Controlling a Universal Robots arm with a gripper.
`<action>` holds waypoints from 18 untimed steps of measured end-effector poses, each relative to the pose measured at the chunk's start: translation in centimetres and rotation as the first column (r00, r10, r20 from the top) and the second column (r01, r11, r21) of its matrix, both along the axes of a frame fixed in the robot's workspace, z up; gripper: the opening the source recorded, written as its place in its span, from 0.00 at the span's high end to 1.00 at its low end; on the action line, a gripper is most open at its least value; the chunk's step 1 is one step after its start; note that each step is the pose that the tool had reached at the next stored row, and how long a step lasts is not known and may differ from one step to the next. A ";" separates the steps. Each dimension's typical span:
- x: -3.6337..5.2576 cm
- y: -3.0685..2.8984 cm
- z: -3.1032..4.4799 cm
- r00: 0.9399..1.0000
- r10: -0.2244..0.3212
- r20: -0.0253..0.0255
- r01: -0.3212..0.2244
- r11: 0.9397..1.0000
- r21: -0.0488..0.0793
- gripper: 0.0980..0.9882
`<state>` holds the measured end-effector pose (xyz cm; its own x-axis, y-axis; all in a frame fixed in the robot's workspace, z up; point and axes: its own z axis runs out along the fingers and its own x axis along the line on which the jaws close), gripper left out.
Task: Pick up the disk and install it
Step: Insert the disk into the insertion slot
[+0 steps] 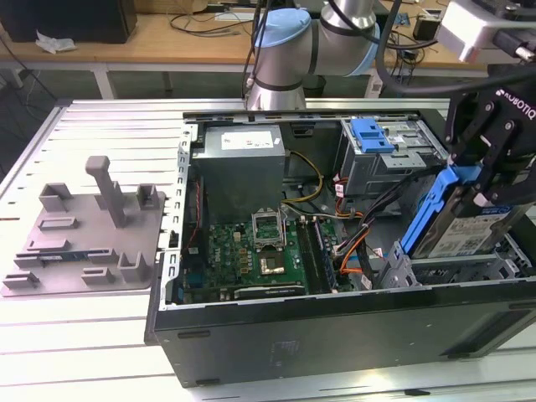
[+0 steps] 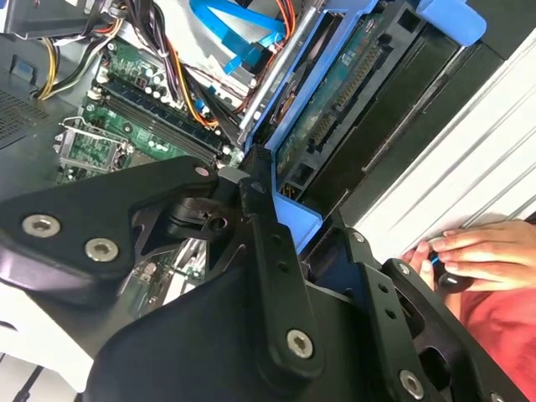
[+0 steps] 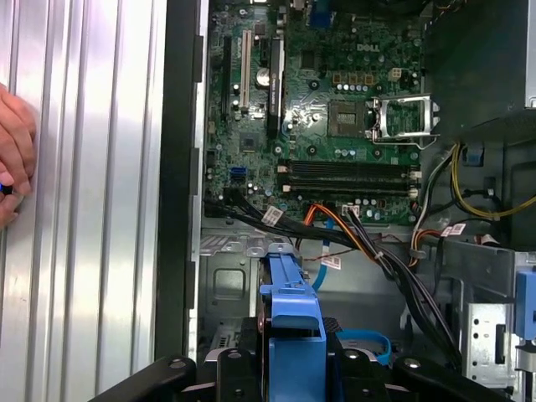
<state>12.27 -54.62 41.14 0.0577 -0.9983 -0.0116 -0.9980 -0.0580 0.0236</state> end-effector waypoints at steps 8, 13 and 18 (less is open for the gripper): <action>0.00 -0.07 -0.85 1.000 0.000 0.000 0.000 1.000 0.000 0.70; 0.00 -0.12 -1.45 1.000 -0.001 0.000 0.001 1.000 0.000 0.70; 0.00 -0.17 -1.67 1.000 0.000 0.000 0.000 1.000 0.000 0.69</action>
<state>12.27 -54.79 39.47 0.0573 -0.9983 -0.0112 -0.9981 -0.0575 0.0234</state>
